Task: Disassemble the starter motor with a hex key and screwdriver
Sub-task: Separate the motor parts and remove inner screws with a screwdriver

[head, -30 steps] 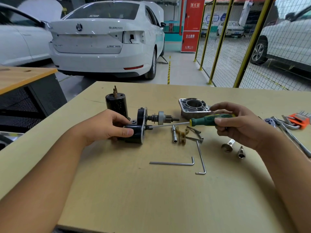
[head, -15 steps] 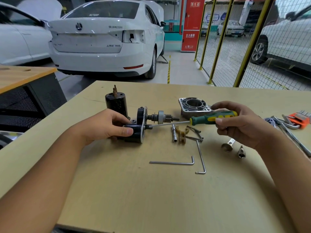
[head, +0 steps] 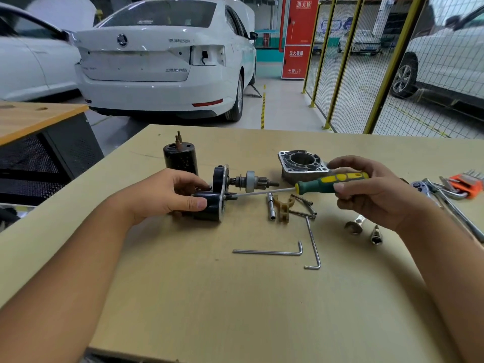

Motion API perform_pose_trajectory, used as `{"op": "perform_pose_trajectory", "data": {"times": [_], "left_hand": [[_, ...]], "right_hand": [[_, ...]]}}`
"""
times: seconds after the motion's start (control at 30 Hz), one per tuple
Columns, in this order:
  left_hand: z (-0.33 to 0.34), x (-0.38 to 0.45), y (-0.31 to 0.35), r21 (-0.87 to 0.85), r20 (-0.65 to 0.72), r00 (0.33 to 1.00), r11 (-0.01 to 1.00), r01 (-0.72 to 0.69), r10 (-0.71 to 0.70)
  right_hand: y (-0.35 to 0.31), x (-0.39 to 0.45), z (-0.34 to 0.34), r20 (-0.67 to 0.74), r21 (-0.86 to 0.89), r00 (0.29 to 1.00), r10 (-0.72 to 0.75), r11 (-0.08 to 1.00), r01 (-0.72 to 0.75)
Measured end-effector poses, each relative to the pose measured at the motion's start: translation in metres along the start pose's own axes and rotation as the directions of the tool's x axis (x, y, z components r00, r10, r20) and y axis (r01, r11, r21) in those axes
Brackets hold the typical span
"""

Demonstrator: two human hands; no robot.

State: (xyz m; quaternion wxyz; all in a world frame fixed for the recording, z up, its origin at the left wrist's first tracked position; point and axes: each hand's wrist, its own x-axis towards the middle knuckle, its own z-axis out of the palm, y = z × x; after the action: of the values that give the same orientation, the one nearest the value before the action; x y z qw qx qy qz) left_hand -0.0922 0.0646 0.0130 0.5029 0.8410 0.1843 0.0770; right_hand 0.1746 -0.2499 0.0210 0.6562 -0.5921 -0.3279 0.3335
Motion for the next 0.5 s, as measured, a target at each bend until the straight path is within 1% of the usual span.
{"op": "perform_pose_trajectory", "data": {"times": [0.03,0.07,0.13,0.2,0.4,0.43,0.5], "left_hand": [[0.0001,0.0003,-0.0003,-0.012,-0.002,1.0,1.0,-0.002,0.002],[0.0002,0.0004,-0.0007,-0.021,-0.004,1.0,1.0,-0.005,0.005],[0.0005,0.0005,-0.0009,-0.021,-0.004,1.0,1.0,-0.01,0.01],[0.0007,0.0002,-0.0004,-0.021,0.005,1.0,1.0,-0.014,0.014],[0.0018,-0.0006,0.0025,-0.014,0.017,1.0,1.0,-0.016,0.016],[0.0022,-0.001,0.0031,-0.013,0.014,1.0,1.0,-0.018,0.018],[0.0028,-0.002,0.0045,-0.012,0.008,1.0,1.0,-0.02,0.02]], "right_hand": [[-0.0001,0.0005,0.002,-0.001,0.005,1.0,0.013,1.0,-0.013],[-0.0009,0.0004,0.0044,-0.014,-0.025,0.999,0.044,0.999,-0.044],[-0.0016,0.0001,0.0051,-0.067,-0.157,0.991,0.119,0.979,-0.128],[-0.0008,-0.0005,0.0035,-0.092,-0.219,0.985,0.146,0.962,-0.163],[0.0012,-0.0008,-0.0013,0.0,-0.088,0.998,0.059,0.994,-0.059],[0.0013,-0.0006,0.0004,0.002,-0.078,0.998,0.066,0.995,-0.066],[0.0008,-0.0016,0.0044,-0.022,-0.122,0.992,0.127,0.984,-0.129]]}}
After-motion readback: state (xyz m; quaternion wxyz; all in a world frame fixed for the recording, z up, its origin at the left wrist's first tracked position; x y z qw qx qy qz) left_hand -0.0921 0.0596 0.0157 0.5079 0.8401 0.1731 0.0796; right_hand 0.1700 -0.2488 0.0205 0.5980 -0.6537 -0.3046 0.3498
